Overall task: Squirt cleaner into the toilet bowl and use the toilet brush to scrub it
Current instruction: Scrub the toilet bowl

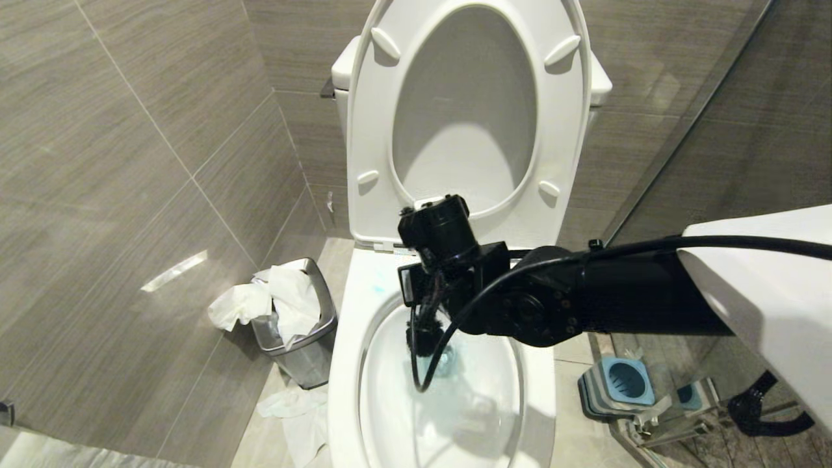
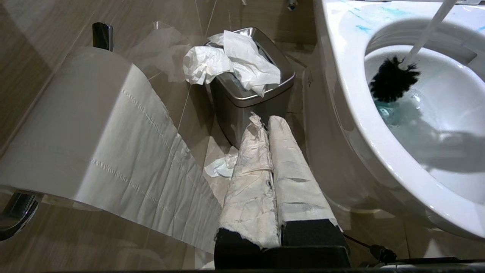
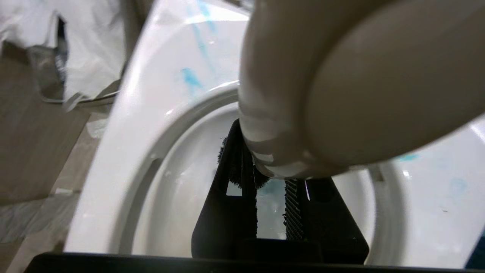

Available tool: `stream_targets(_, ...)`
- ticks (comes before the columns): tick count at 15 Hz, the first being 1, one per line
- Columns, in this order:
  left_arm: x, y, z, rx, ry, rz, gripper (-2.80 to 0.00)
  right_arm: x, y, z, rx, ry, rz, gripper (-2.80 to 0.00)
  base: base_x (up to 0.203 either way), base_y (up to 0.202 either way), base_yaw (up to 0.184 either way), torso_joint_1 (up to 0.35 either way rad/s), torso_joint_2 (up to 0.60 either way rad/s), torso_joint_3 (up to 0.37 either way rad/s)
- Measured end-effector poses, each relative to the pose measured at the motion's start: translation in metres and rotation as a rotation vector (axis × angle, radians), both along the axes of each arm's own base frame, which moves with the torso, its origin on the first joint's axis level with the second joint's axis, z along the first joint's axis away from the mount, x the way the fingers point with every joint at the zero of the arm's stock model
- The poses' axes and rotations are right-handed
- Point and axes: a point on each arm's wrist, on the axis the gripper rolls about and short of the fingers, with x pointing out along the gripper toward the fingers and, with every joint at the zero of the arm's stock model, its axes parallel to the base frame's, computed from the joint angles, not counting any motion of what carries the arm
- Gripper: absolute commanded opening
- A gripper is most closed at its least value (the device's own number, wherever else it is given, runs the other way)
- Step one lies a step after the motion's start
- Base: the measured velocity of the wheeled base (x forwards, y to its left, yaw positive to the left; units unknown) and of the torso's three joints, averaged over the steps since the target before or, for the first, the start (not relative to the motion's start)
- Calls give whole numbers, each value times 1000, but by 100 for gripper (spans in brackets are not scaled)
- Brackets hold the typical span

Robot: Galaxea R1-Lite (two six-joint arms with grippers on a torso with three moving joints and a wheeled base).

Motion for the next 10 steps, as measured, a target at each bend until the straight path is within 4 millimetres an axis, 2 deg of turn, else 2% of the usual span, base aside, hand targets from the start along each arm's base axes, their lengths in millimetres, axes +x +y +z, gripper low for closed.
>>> stream_targets(3,0,0,0,0,0,0,-280,-26,21,-8,-17,19,74,-280,0,0,0,0,0,0)
stream_targets(5,0,0,0,0,0,0,-280,-45,23,-14,-44,47,107,-280,0,0,0,0,0,0)
stream_targets(7,0,0,0,0,-1,0,-280,-67,18,-17,-57,76,132,-280,0,0,0,0,0,0)
stream_targets(10,0,0,0,1,-1,0,-280,-94,-3,-16,-73,115,143,-280,0,0,0,0,0,0)
